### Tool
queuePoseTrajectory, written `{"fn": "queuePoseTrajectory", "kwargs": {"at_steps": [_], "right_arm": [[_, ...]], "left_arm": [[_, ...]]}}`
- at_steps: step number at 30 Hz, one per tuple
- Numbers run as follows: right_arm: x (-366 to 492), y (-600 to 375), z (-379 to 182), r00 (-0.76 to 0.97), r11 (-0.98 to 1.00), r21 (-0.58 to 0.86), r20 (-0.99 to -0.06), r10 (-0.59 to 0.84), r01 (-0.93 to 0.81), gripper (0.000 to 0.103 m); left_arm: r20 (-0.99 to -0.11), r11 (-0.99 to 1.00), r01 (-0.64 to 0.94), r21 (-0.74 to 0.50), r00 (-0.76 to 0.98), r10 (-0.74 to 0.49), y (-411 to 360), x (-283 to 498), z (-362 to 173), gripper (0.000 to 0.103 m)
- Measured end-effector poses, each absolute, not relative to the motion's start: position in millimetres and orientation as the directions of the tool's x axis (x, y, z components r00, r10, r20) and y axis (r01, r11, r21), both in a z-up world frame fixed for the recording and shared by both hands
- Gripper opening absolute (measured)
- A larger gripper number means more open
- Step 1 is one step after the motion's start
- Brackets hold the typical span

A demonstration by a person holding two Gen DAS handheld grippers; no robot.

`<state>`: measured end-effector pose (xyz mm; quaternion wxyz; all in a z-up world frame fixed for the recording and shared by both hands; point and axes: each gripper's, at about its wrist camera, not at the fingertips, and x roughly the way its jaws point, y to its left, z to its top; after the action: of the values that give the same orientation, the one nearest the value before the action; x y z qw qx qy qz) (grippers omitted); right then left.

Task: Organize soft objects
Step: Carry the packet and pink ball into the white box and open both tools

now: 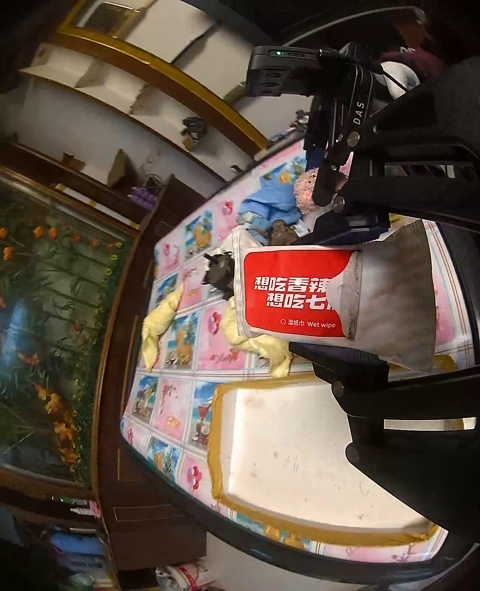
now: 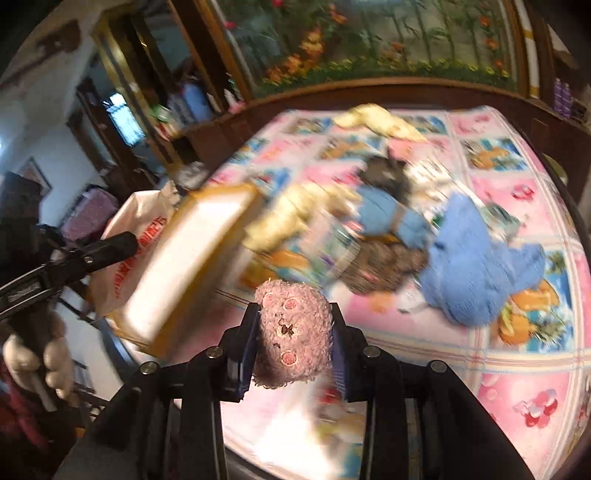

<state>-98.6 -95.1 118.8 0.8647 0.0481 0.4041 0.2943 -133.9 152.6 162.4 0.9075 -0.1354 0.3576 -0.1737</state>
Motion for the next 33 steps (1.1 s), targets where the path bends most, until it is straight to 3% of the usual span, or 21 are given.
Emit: {"fn": "queuePoseTrajectory", "kwargs": {"at_steps": [7,12,16,19,22,25,28,33], "right_arm": [[-92.0,-54.8,209.0,0.31,0.559,0.565,-0.479,0.821,-0.607,0.035],[-63.2,-19.6,307.5,0.243,0.413,0.653,-0.339,0.909,-0.635,0.035],[-31.0,4.3,362.4,0.303,0.408,0.669,-0.275,0.912,-0.621,0.035],[-7.9,34.4,331.0,0.324,0.491,0.653,-0.368,0.871,-0.577,0.036],[14.5,71.7,255.5,0.318,0.629,0.573,-0.553,0.77,-0.526,0.036],[33.1,97.7,177.1,0.301,0.722,0.491,-0.681,0.667,-0.488,0.035],[48.9,115.4,118.1,0.285,0.778,0.428,-0.759,0.586,-0.46,0.035],[66.0,136.5,69.9,0.324,0.839,0.295,-0.823,0.466,-0.457,0.037]], "left_arm": [[-0.495,0.911,0.192,-0.365,0.788,-0.365,212.0,-166.2,247.9,0.046],[-0.5,0.971,0.129,-0.202,0.839,-0.215,241.3,-151.3,306.5,0.046],[-0.535,0.98,0.079,-0.181,0.828,-0.166,268.9,-109.9,312.9,0.046],[-0.585,0.973,0.051,-0.225,0.792,-0.177,286.7,-75.2,275.3,0.046],[-0.641,0.952,0.033,-0.305,0.732,-0.231,297.4,-44.9,214.9,0.046],[-0.684,0.925,0.023,-0.378,0.667,-0.296,299.9,-15.2,155.2,0.046],[-0.716,0.917,-0.005,-0.398,0.627,-0.307,298.3,8.9,108.9,0.046],[-0.732,0.897,-0.016,-0.442,0.584,-0.35,293.8,34.0,61.0,0.046]]}}
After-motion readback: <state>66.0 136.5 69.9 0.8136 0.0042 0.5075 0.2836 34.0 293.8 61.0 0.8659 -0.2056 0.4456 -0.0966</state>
